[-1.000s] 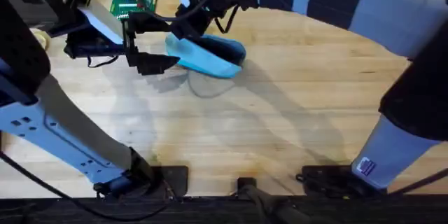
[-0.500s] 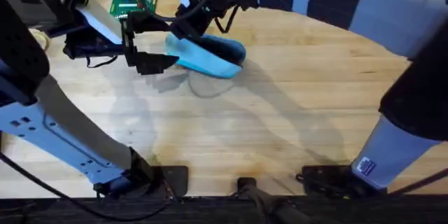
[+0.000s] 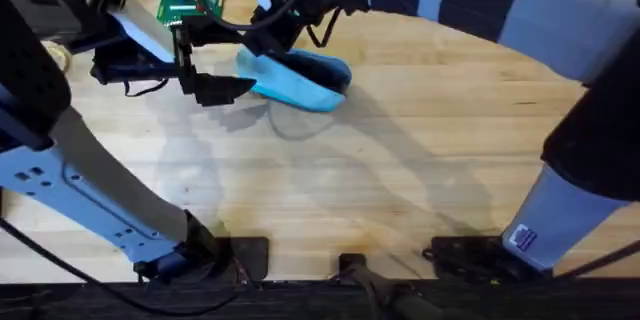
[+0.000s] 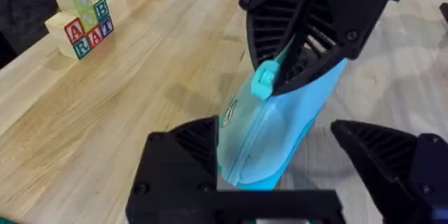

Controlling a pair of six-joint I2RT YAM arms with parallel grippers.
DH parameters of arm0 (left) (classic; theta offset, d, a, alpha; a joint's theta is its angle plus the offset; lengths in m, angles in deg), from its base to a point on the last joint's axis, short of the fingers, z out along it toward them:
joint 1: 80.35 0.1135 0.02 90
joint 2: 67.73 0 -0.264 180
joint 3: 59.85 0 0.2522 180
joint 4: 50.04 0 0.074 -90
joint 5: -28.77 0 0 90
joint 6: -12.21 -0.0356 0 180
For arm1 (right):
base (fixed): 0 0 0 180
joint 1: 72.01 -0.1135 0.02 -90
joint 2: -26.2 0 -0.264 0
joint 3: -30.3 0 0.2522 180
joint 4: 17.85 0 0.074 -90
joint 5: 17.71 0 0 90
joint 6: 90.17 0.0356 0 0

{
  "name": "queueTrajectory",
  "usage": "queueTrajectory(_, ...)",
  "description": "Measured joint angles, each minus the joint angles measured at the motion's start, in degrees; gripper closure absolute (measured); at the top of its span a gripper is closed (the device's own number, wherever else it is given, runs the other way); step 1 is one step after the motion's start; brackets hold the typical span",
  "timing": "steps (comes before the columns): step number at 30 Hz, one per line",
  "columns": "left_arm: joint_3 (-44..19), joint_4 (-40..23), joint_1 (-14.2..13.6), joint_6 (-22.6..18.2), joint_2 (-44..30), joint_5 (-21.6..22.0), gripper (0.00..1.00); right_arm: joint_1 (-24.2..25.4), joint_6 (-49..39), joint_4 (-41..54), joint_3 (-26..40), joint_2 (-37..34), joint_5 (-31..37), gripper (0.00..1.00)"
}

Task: Unzip the bag, pick up the pens from the table one at a time and place them inside, then zip the bag closed.

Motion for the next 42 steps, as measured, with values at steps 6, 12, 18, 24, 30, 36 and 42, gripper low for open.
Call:
queueTrajectory(6, 0.0, 0.0, 0.0, 0.0, 0.0, 0.0, 0.006, 0.0, 0.0, 0.0, 0.0, 0.0, 0.0, 0.97)
queueTrajectory(12, 0.0, 0.2, 0.0, 0.1, 0.0, -0.4, 0.572, 0.0, 0.0, 0.2, 0.0, 0.0, -0.1, 0.971)
queueTrajectory(18, -0.3, 0.4, 0.4, 0.0, 0.0, -0.1, 0.956, -0.3, 0.0, 0.6, 0.0, 0.0, -0.7, 0.971)
queueTrajectory(24, -0.3, 0.4, 0.4, 0.0, 0.0, -0.1, 0.956, -0.3, 0.0, 0.7, 0.0, 0.0, -0.7, 0.97)
queueTrajectory(30, -0.3, 0.4, 0.4, 0.0, 0.0, 0.1, 0.956, -0.3, 0.0, 1.4, 0.0, 0.0, -0.7, 0.971)
queueTrajectory(36, -0.3, 0.4, 0.2, 0.0, 0.0, 0.1, 0.958, -0.2, 0.0, 2.4, 0.3, 0.0, 0.1, 0.971)
queueTrajectory(42, -0.3, 0.4, 0.0, 0.0, 0.0, -0.2, 0.958, 0.4, 0.0, 2.6, 0.3, 0.0, -0.1, 0.971)
